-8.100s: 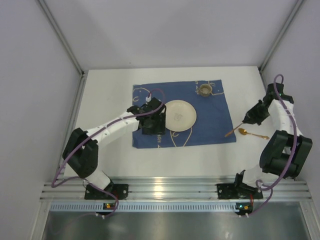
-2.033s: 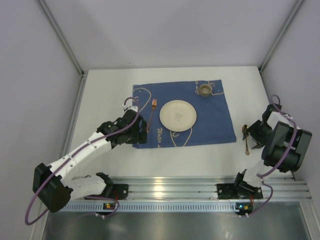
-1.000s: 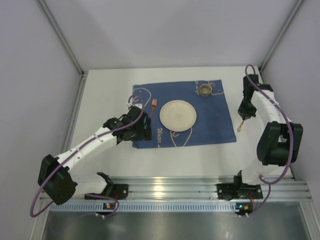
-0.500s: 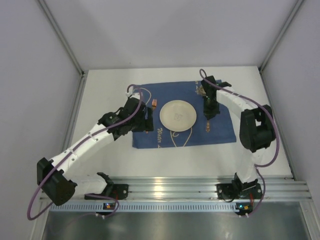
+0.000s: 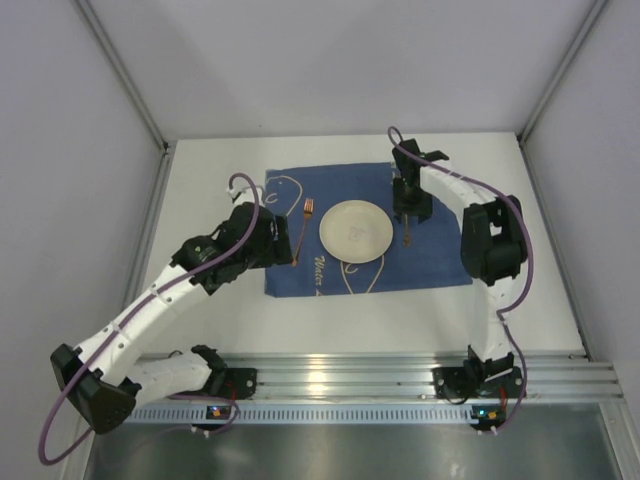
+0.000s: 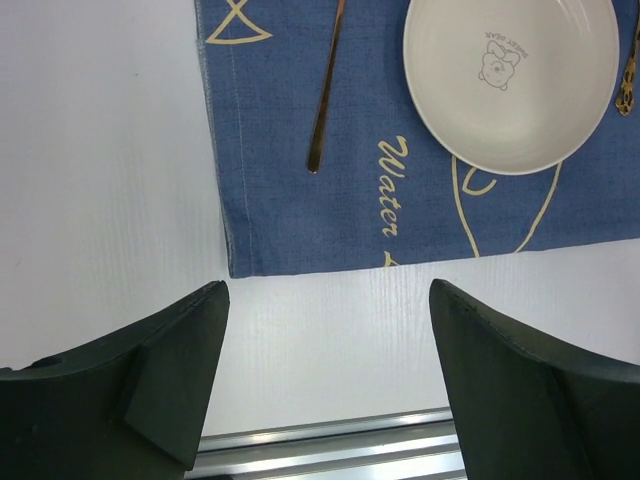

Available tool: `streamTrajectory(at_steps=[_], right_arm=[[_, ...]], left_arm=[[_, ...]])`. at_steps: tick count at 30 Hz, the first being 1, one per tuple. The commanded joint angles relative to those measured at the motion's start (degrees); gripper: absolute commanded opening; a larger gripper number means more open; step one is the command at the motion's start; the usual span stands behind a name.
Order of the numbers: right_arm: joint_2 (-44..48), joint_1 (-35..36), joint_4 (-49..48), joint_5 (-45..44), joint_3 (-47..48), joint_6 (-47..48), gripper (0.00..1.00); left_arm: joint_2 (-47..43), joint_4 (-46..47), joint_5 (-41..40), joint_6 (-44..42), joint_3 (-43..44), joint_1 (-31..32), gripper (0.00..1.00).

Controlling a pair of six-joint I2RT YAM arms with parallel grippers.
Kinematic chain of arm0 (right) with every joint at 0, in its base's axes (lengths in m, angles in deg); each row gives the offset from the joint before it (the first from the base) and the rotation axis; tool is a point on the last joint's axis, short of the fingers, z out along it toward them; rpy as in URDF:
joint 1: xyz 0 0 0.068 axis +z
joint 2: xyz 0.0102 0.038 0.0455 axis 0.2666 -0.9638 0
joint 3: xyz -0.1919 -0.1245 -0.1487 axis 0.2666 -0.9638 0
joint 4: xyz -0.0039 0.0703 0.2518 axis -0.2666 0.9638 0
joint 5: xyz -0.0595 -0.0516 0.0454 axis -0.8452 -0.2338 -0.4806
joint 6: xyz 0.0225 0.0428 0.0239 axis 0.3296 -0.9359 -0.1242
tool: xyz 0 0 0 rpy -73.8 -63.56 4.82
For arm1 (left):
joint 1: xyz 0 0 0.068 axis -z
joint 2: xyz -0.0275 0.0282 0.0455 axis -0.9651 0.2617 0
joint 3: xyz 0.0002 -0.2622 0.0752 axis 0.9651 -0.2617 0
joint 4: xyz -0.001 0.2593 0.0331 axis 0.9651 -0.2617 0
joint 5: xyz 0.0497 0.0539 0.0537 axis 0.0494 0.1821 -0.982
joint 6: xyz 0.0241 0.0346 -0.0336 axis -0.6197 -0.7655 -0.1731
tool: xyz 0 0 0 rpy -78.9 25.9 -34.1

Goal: Set the dinner table for one person

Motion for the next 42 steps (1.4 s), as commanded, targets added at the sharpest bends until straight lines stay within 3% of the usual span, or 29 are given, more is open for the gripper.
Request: streamTrajectory(at_steps=[1,6,10,12,13,15,16,18,19,23,27,31,33,35,39,42], right_arm=[[2.84,0.95,1.85,-1.58,0.32,0.12,0.54],[12.06,1.91,1.58,-0.53,-3.55,0.21,0.58],[23.65,2.79,-2.97,2.1,-10.56,1.44,0.59],[32.61,3.14,-8.4,3.68,-14.52,1.79,0.61],[39.17,3.32,-10.61,4.47,-19.41,1.79,0.63],[48.4,3.58,-17.47,4.39,-28.45,1.1,0.66],[48.46,3.67,-19.84,4.39,-31.39,0.48,0.76],[56.43,3.67,-26.67,5.0,-37.28,-1.19,0.99],[58.9,3.76,-28.89,6.31,-42.35,-0.85,1.0],[69.63,3.76,-37.69,13.44,-50.65,-0.67,1.0],[73.68,3.76,-37.0,12.83,-54.44,0.38,1.0],[75.27,3.76,-35.86,16.43,-55.24,2.58,1.0],[75.97,3.76,-34.63,17.75,-54.88,3.9,1.0],[76.58,3.85,-33.76,18.63,-54.09,4.51,1.0],[77.73,3.76,-32.87,20.3,-53.3,6.36,1.0],[78.26,3.76,-31.21,21.0,-52.6,6.97,1.0]], left_arm=[[0.79,0.09,-2.52,-0.21,0.82,-0.24,0.87],[3.78,0.45,-6.29,-3.46,4.33,-1.21,0.91],[4.94,0.52,-17.09,-7.66,6.19,-5.68,0.96],[2.48,9.37,-21.57,-11.62,1.9,-9.62,0.99],[-1.62,20.81,-21.6,-16.69,-4.65,-11.22,0.98],[-8.47,32.99,-18.37,-24.07,-17.46,-14.73,0.99],[-10.61,40.45,-16.86,-26.47,-17.54,-15.62,0.99],[-13.78,54.58,-15.89,-27.72,-28.67,-18.07,0.99],[-14.49,57.37,-16.23,-27.2,-31.23,-19.31,0.99],[-5.38,61.87,-8.43,-24.99,-36.44,-28.53,0.99],[6.48,75.91,-9.83,-30.61,-40.3,-31.52,0.99],[13.44,87.86,0.61,-26.69,-41.71,-36.27,0.99],[19.39,92.35,3.62,-26.14,-42.15,-36.9,0.98],[20.83,86.18,4.77,-27.28,-36.83,-36.9,0.97],[25.22,91.93,3.79,-28.86,-36.35,-37.51,0.97],[27.51,105.68,8.7,-32.1,-41.35,-37.69,0.97]])
